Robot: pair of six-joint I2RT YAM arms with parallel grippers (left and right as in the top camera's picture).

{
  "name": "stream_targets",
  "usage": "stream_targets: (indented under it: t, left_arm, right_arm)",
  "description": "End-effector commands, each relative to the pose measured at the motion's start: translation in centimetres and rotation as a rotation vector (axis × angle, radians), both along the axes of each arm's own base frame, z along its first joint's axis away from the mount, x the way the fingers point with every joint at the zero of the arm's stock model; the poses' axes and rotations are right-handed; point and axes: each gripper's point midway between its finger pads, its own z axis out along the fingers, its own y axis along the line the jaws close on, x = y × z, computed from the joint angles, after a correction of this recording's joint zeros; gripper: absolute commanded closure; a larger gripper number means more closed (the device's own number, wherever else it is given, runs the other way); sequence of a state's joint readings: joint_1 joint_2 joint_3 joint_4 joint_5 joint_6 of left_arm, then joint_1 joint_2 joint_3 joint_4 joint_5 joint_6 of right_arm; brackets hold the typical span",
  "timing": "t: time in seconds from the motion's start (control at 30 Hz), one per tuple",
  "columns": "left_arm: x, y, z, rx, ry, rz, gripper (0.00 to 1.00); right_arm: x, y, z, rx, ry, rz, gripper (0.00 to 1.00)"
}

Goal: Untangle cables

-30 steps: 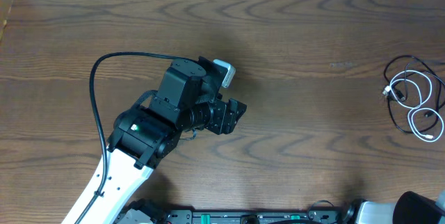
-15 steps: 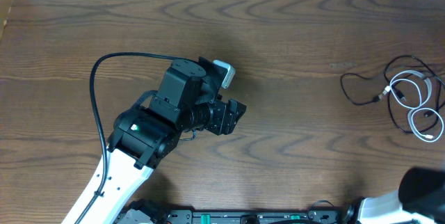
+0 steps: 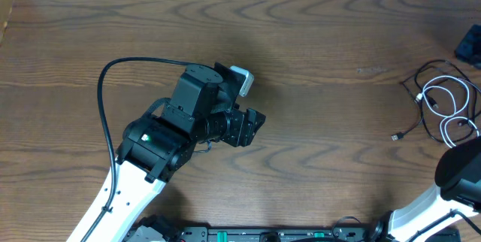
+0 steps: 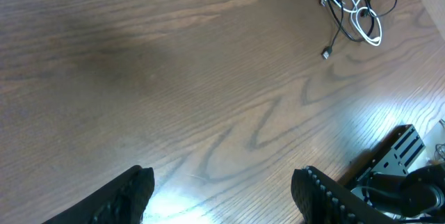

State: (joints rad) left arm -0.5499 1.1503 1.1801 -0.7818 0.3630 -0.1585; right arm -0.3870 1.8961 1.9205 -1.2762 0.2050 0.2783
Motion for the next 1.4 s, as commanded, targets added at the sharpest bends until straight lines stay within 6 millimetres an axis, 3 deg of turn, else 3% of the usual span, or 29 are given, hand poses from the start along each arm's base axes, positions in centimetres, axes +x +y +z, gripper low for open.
stream_targets:
  t: [0.0, 0.27, 0.5, 0.63, 0.8, 0.97, 1.2, 1.37]
  left_arm:
    - [0.6, 0.5, 0.4, 0.019, -0.028, 0.025, 0.32]
    - [3.3, 3.0, -0.5, 0.155, -0.101, 0.165, 0.31]
    - [5.3, 4.1, -3.3, 0.28, -0.074, 0.232, 0.31]
    - [6.2, 5.2, -5.3, 0.291, 0.015, 0.314, 0.3]
    - [6.7, 8.5, -7.4, 0.302, 0.151, 0.467, 0.21]
    - [5.9, 11.5, -8.4, 0.259, 0.291, 0.544, 0.19]
    - [2.1, 15.3, -9.7, 0.259, 0.529, 0.636, 0.14]
    - [-0.1, 16.2, -9.8, 0.309, 0.589, 0.596, 0.13]
  right_arm:
    - [0.8, 2.8, -0.8, 0.153, -0.033, 0.06, 0.38]
    - [3.0, 13.1, 0.6, 0.523, -0.169, 0.524, 0.3]
    - [2.7, 19.0, 0.0, 0.534, -0.114, 0.762, 0.25]
    - [2.0, 21.9, -2.0, 0.524, -0.039, 0.835, 0.19]
    - [0.0, 23.8, -6.6, 0.447, 0.124, 0.859, 0.11]
    - [-2.5, 23.8, -10.0, 0.363, 0.276, 0.76, 0.09]
    - [-5.4, 24.9, -11.8, 0.376, 0.382, 0.746, 0.2]
    - [-7.1, 24.8, -11.7, 0.378, 0.392, 0.746, 0.21]
